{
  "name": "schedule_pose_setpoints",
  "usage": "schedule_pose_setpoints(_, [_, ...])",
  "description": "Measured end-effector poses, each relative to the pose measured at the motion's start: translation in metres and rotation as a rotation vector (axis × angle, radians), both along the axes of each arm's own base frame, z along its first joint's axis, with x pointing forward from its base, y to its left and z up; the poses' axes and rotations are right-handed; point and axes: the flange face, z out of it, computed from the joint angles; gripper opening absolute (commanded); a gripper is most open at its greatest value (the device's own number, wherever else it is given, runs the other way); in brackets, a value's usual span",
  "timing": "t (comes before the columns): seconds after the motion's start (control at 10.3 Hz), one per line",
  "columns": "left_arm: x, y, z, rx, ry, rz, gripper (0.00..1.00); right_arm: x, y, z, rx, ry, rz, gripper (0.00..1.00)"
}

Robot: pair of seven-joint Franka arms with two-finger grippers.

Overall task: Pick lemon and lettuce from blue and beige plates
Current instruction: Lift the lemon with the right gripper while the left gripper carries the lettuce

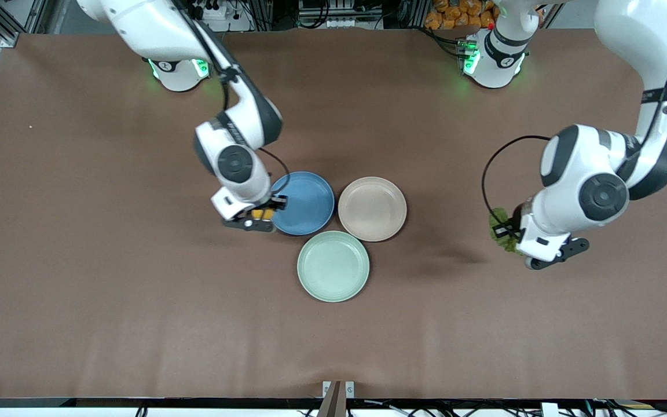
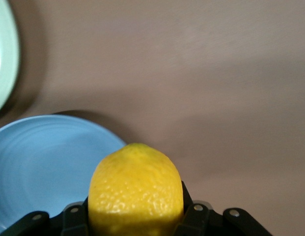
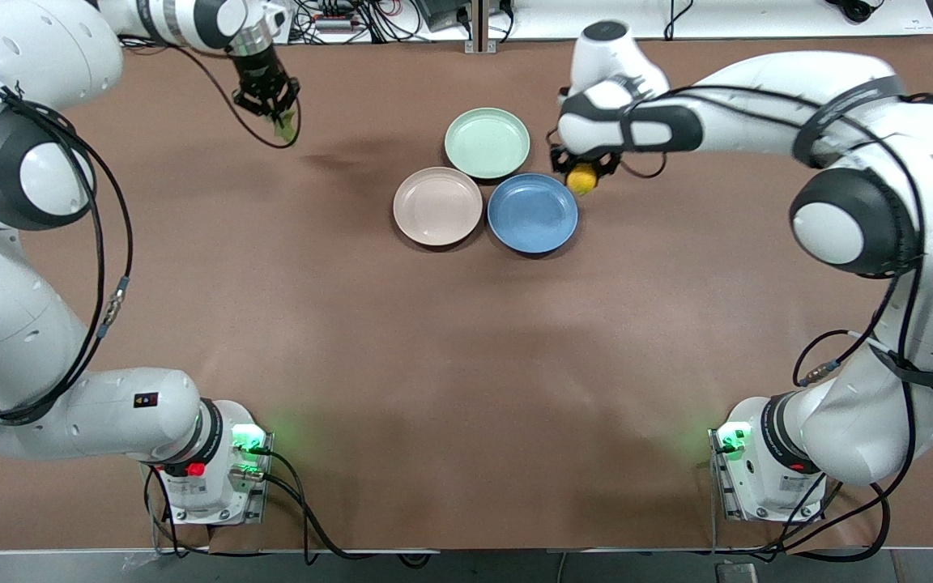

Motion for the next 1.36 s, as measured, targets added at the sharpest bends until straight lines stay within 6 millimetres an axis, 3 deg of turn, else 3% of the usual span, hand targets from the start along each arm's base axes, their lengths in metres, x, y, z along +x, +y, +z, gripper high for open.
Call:
schedule_pose_setpoints(0.19, [-0.002, 0.011, -0.051, -0.014, 0.071, 0.009, 0.00, 0.017, -0.038, 0.012, 0.010, 0.006, 0.025, 0.51])
schedule_pose_setpoints(0.39, [-0.004, 0.000, -0.089, -0.030, 0.109, -0.004, 0.02, 0.037, -0.084, 0.012, 0.021, 0.009, 0.048, 0.51])
schedule_pose_setpoints(0.49, [-0.006, -0.002, -0.103, -0.035, 0.123, -0.006, 0.09, 0.047, -0.111, 0.014, 0.027, 0.008, 0.072, 0.51])
schedule_pose_setpoints(0.58, [-0.006, -0.001, -0.111, -0.038, 0.129, -0.004, 0.26, 0.055, -0.142, 0.016, 0.026, 0.007, 0.102, 0.51])
schedule_pose_setpoints(0.68, [-0.006, 0.000, -0.114, -0.039, 0.129, -0.001, 0.40, 0.061, -0.177, 0.017, 0.022, 0.010, 0.139, 0.51])
schedule_pose_setpoints(0.78, [-0.004, 0.002, -0.114, -0.039, 0.127, 0.003, 0.77, 0.064, -0.205, 0.017, 0.018, 0.015, 0.168, 0.51])
schedule_pose_setpoints(0.87, [-0.002, 0.005, -0.112, -0.039, 0.122, 0.007, 1.00, 0.064, -0.227, 0.014, 0.017, 0.024, 0.196, 0.51])
schedule_pose_setpoints(1.16, [0.007, 0.013, -0.098, -0.038, 0.091, 0.021, 1.00, 0.052, -0.272, -0.012, 0.013, 0.010, 0.256, 0.51])
schedule_pose_setpoints(1.36, [0.015, 0.015, -0.068, -0.035, 0.045, 0.025, 1.00, 0.039, -0.287, -0.032, 0.010, -0.005, 0.246, 0.51])
